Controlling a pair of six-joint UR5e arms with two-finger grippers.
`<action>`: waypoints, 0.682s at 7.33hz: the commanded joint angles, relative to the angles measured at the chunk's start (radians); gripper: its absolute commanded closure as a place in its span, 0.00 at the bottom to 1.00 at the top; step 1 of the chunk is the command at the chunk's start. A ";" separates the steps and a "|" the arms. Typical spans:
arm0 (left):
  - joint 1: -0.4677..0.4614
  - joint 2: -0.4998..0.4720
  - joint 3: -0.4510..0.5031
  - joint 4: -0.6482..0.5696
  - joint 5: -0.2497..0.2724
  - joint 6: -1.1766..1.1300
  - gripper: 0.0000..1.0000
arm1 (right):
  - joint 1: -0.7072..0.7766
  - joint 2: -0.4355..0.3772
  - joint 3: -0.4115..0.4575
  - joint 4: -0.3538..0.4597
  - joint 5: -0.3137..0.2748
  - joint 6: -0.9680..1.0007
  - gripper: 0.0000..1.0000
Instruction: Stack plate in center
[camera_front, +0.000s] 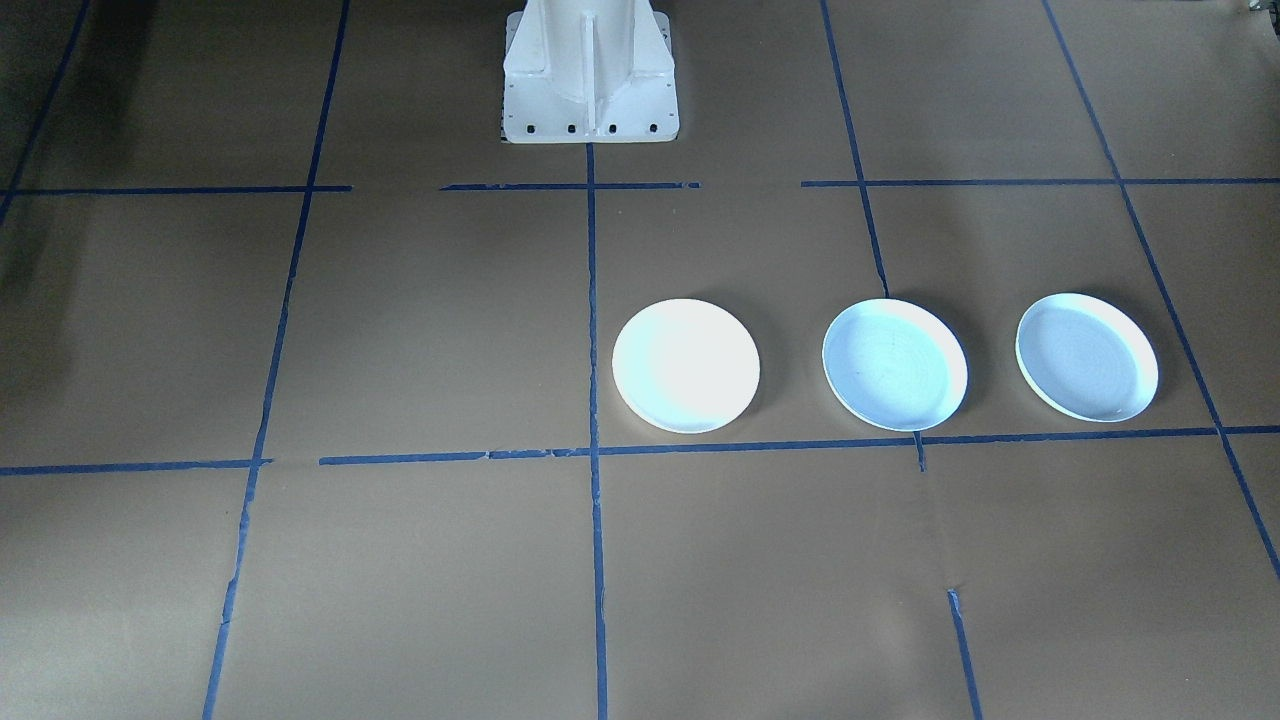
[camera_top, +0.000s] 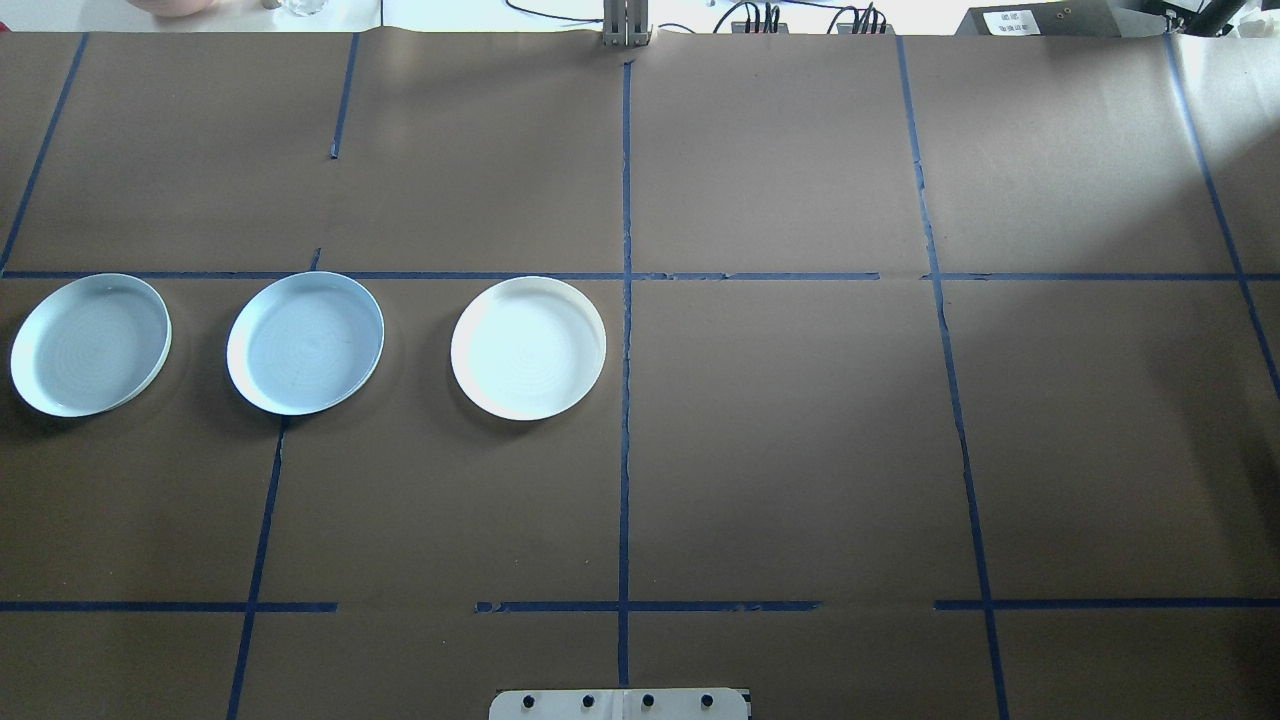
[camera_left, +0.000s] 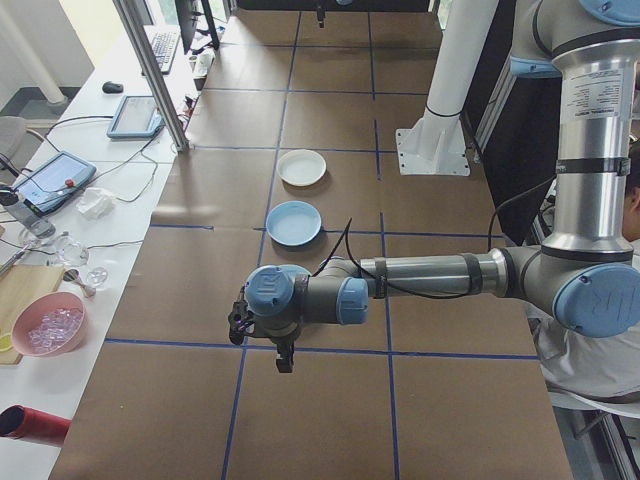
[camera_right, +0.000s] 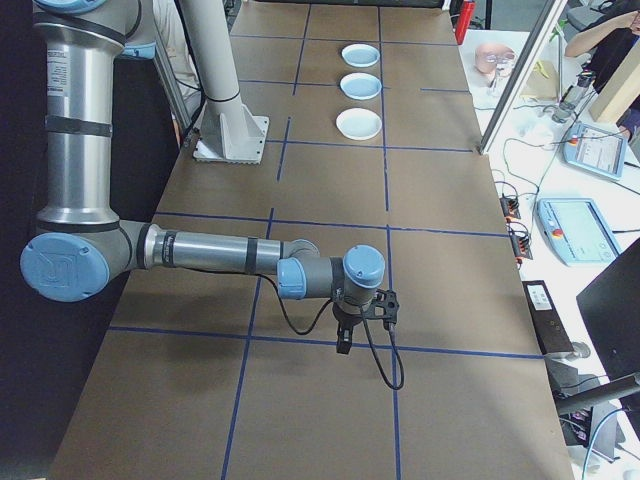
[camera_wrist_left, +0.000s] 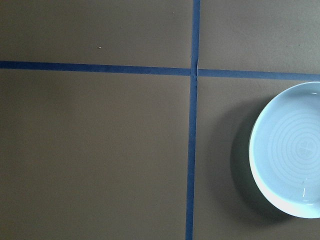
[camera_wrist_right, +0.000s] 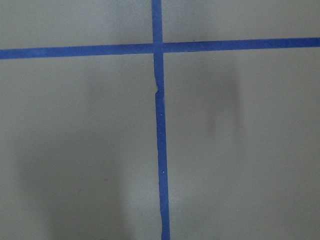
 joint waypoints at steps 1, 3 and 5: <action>-0.001 -0.003 -0.001 0.001 0.004 0.000 0.00 | 0.000 0.000 0.000 0.001 0.000 -0.001 0.00; -0.002 -0.007 -0.001 -0.002 0.002 0.006 0.00 | 0.000 0.000 -0.001 0.001 0.000 -0.001 0.00; -0.002 -0.018 -0.007 0.001 0.004 0.003 0.00 | 0.000 0.000 0.000 0.001 0.000 -0.001 0.00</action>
